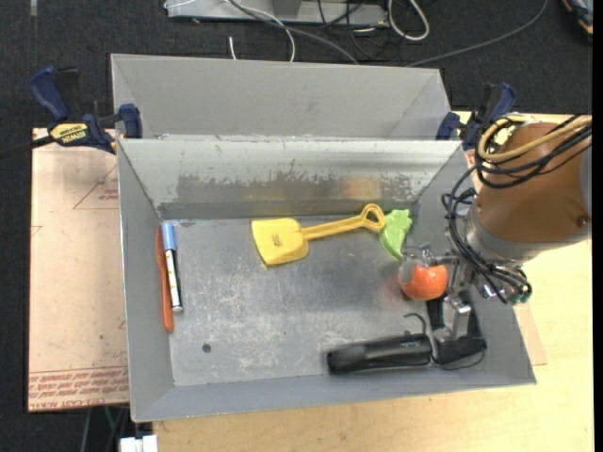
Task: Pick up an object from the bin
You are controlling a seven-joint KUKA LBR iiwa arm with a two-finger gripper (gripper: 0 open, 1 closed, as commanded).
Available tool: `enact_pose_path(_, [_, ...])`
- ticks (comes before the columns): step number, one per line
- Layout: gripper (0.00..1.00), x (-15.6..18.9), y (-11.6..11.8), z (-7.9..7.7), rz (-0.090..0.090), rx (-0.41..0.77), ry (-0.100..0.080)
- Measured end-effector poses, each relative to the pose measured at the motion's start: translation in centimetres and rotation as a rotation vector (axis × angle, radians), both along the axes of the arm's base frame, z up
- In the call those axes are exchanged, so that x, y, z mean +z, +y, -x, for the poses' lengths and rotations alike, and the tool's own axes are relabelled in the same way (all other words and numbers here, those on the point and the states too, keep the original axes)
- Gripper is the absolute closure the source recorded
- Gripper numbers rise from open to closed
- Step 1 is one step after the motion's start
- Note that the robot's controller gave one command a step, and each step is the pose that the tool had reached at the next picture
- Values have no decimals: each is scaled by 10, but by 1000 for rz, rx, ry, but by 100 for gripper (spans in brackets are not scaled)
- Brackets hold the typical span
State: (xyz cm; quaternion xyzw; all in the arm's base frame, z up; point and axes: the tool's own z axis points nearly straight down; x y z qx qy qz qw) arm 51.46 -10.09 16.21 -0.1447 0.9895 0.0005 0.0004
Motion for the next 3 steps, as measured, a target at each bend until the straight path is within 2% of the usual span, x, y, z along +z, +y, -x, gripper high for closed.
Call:
enact_pose_path(1, [0,-8,1,-15,0,50,-2])
enact_pose_path(2, [0,-21,2,-6,-1,-237,0])
enact_pose_path(3, [0,-34,16,-12,0,-19,-2])
